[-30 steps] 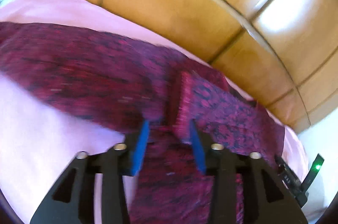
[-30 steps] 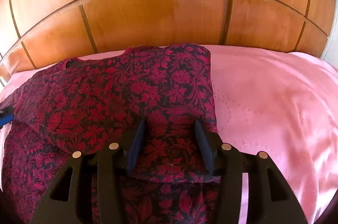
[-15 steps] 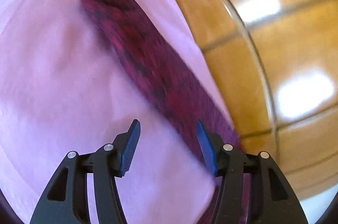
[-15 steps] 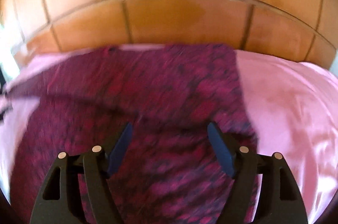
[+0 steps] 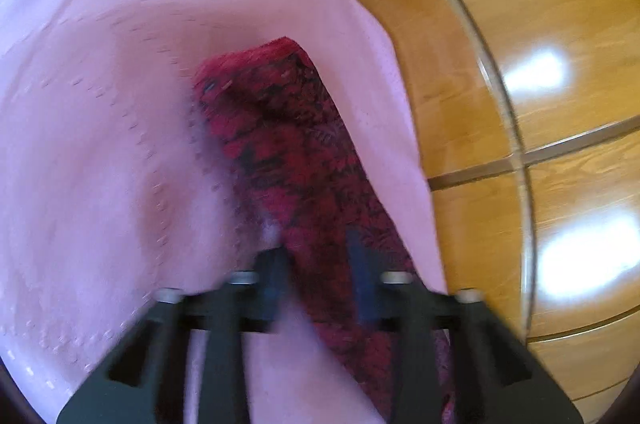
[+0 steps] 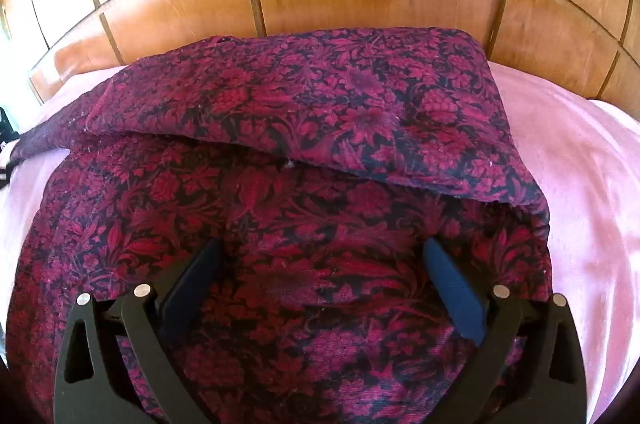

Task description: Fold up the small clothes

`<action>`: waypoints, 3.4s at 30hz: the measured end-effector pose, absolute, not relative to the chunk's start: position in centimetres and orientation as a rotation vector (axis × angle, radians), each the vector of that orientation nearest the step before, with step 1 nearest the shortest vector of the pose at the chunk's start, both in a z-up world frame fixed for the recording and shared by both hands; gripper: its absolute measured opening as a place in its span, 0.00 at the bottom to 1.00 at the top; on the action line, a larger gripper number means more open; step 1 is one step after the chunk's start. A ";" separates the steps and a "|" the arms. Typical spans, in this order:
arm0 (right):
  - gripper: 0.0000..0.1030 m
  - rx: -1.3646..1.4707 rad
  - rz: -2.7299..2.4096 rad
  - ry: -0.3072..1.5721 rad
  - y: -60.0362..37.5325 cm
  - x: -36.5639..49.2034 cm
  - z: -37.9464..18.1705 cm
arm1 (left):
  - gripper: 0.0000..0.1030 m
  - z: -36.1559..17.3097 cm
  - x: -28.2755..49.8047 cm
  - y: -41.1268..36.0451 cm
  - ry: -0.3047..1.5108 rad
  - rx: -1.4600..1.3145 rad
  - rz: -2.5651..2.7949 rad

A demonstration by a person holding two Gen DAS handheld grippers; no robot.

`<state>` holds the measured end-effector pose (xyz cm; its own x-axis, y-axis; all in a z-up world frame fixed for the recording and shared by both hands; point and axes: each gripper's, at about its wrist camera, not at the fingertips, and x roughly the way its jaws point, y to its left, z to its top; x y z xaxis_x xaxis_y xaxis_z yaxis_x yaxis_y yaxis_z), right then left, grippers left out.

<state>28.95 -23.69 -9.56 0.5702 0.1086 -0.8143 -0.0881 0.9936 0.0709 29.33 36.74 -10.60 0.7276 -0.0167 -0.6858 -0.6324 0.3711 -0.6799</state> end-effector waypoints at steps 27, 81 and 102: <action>0.97 0.055 0.131 0.946 -24.6 28.6 -8.8 | 0.80 -5.3 33.6 -1.1 0.889 -0.410 -0.340; 0.47 0.599 0.064 0.811 -38.2 31.1 -1.8 | 0.83 -7.8 30.2 8.7 0.919 -0.351 0.197; 0.14 0.436 0.056 0.935 -34.6 31.4 -3.8 | 0.83 -4.1 30.9 12.5 0.874 -0.483 0.106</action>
